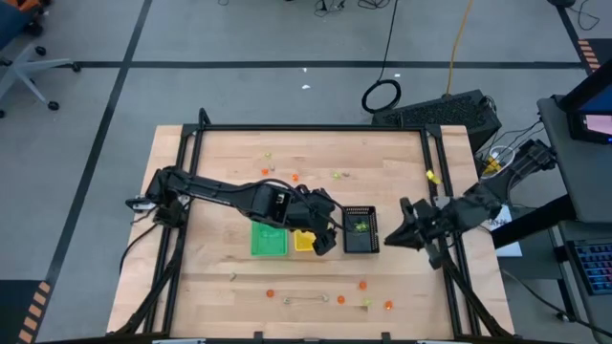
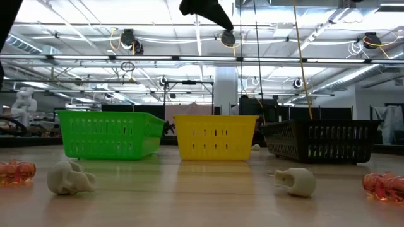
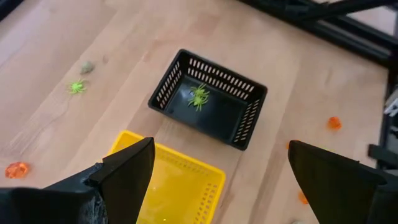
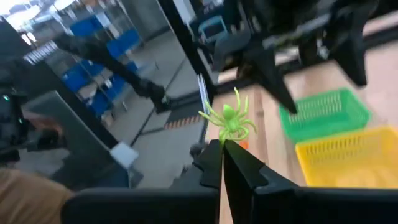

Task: Sort Halloween decoration
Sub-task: Put the green spider toy into the black basket

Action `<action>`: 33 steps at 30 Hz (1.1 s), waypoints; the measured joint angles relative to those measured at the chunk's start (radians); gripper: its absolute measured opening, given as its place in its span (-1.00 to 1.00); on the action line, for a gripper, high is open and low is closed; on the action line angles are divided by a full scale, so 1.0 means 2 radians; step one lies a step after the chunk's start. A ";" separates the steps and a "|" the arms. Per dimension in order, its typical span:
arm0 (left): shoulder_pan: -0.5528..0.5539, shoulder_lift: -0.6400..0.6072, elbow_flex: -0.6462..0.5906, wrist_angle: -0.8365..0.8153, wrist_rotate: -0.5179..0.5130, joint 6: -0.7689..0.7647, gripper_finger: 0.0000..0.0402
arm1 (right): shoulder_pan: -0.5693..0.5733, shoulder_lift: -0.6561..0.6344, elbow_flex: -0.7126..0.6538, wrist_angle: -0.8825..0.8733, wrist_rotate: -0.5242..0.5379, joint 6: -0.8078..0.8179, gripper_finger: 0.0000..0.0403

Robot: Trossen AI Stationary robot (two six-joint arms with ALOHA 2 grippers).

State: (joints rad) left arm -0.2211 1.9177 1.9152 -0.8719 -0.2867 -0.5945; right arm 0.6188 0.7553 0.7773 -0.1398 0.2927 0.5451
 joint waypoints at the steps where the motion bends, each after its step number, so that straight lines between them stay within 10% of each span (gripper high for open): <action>1: -0.002 -0.004 0.000 -0.001 0.000 0.000 0.83 | -0.004 -0.005 0.000 0.006 0.000 -0.006 -1.00; 22: -0.026 -0.103 0.000 -0.107 -0.046 -0.027 0.83 | -0.088 0.014 0.000 0.067 -0.016 0.002 -1.00; 33: -0.021 -0.103 0.000 -0.128 -0.044 -0.024 0.83 | -0.088 0.022 0.000 0.069 -0.044 0.138 -1.00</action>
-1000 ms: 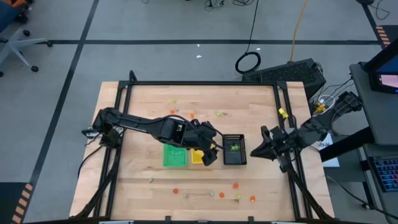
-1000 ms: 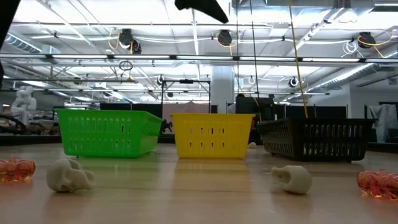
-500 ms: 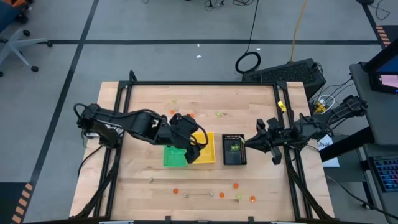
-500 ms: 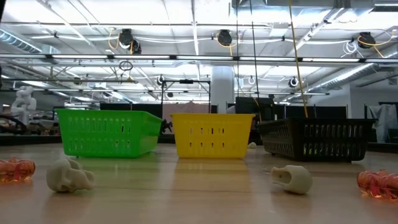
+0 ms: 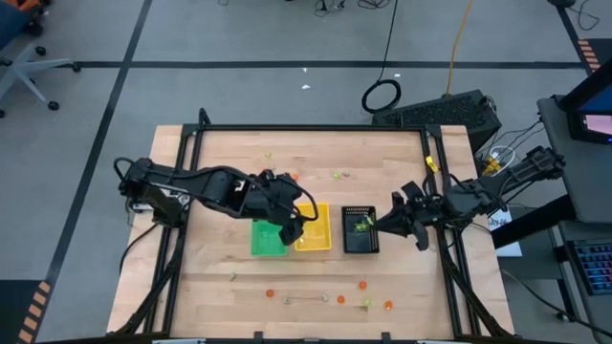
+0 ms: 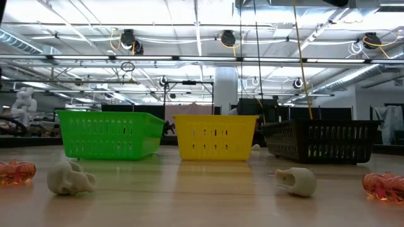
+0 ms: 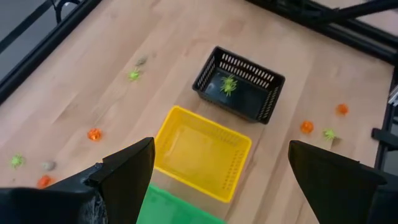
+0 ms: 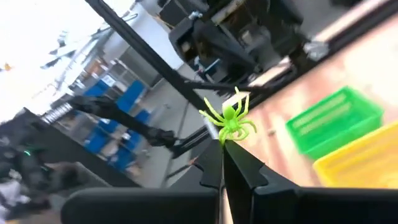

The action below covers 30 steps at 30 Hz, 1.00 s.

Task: Sort Halloween decoration
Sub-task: Put the green spider toy into the black basket

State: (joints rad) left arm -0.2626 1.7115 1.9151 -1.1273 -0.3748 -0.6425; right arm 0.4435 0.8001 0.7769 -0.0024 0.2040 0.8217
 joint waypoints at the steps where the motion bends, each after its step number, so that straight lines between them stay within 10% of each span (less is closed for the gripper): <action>1: 0.000 0.000 0.000 0.003 0.000 -0.002 0.83 | 0.000 0.000 0.000 0.000 -0.006 0.018 -1.00; 30: 0.040 0.000 0.000 0.054 -0.003 0.035 0.83 | -0.078 0.035 0.000 -0.204 -0.011 0.111 -1.00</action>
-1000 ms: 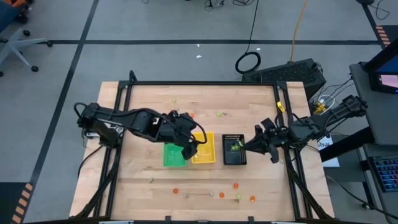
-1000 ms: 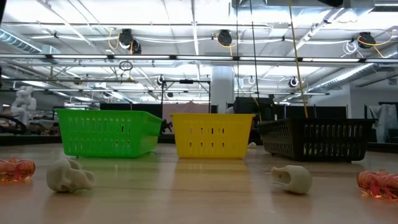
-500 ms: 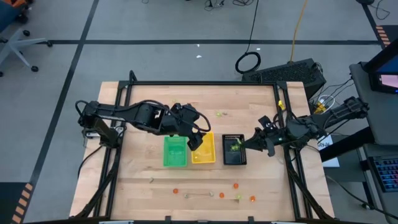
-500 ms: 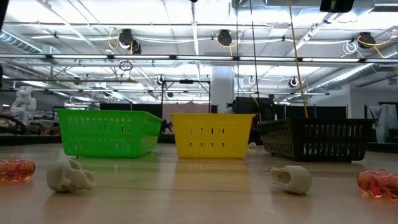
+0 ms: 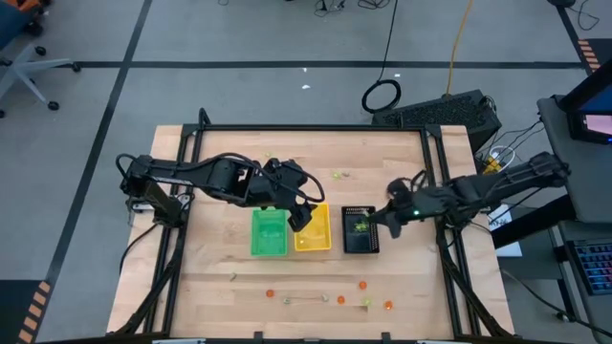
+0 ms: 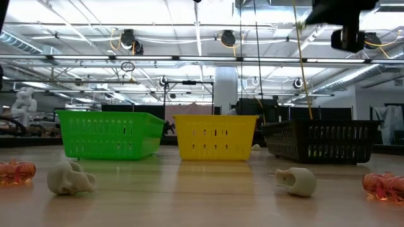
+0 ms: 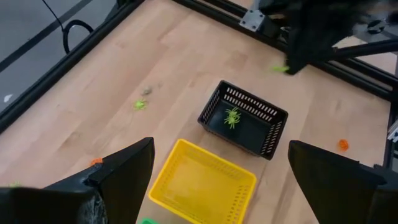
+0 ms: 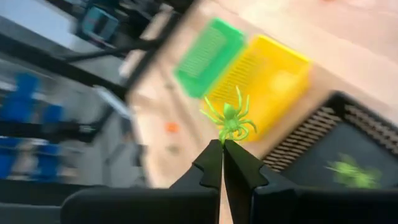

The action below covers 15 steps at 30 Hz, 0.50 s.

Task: Sort Halloween decoration
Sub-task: Put the green spider toy into the black basket

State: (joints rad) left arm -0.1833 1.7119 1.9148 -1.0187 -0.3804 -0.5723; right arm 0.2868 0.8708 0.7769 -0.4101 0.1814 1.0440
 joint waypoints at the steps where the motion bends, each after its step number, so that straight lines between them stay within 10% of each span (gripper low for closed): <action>1: 0.001 0.000 0.000 0.000 0.001 0.003 0.83 | -0.002 0.009 0.000 -0.007 -0.001 -0.008 -1.00; 15: 0.009 0.000 0.000 0.014 0.001 0.015 0.83 | -0.034 0.156 0.000 -0.035 -0.003 -0.055 -1.00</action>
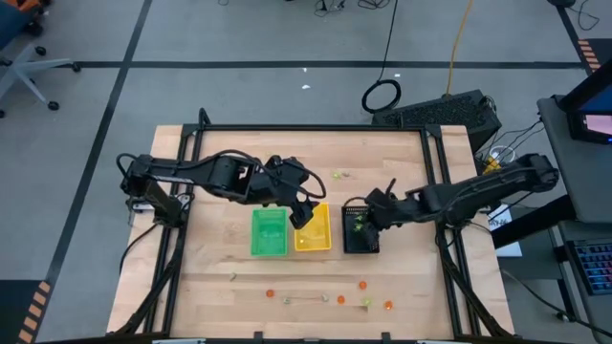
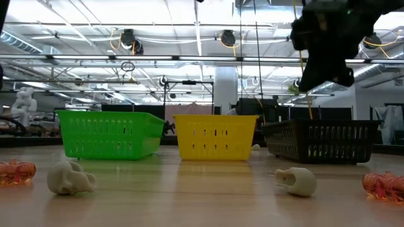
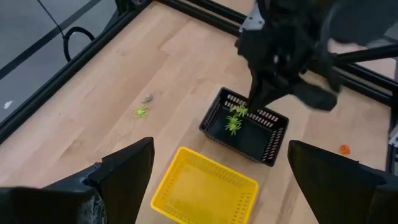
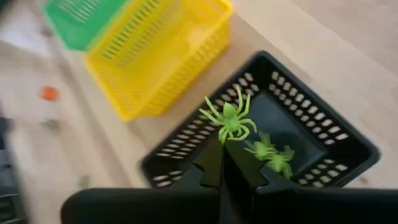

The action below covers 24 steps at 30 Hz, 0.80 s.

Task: Sort Halloween decoration
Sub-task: Put the green spider toy into the black basket, then put the orange pumpkin toy into the yellow basket

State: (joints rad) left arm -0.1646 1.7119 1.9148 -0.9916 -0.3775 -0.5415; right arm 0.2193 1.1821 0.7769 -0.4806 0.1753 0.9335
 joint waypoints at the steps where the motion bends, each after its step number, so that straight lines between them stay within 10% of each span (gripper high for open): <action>1: 0.002 0.000 0.000 0.001 0.000 0.000 0.83 | -0.001 0.009 0.000 -0.004 0.001 -0.003 -1.00; 15: 0.004 0.000 0.000 0.003 0.000 -0.001 0.83 | -0.002 0.074 0.000 -0.003 0.028 -0.052 -0.97; 24: 0.004 0.000 0.000 0.006 0.006 -0.026 0.83 | -0.003 0.054 0.004 -0.011 0.001 -0.025 -0.37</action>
State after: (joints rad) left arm -0.1566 1.7126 1.9148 -0.9790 -0.3646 -0.5942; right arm 0.2137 1.2910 0.7847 -0.5021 0.1772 0.8844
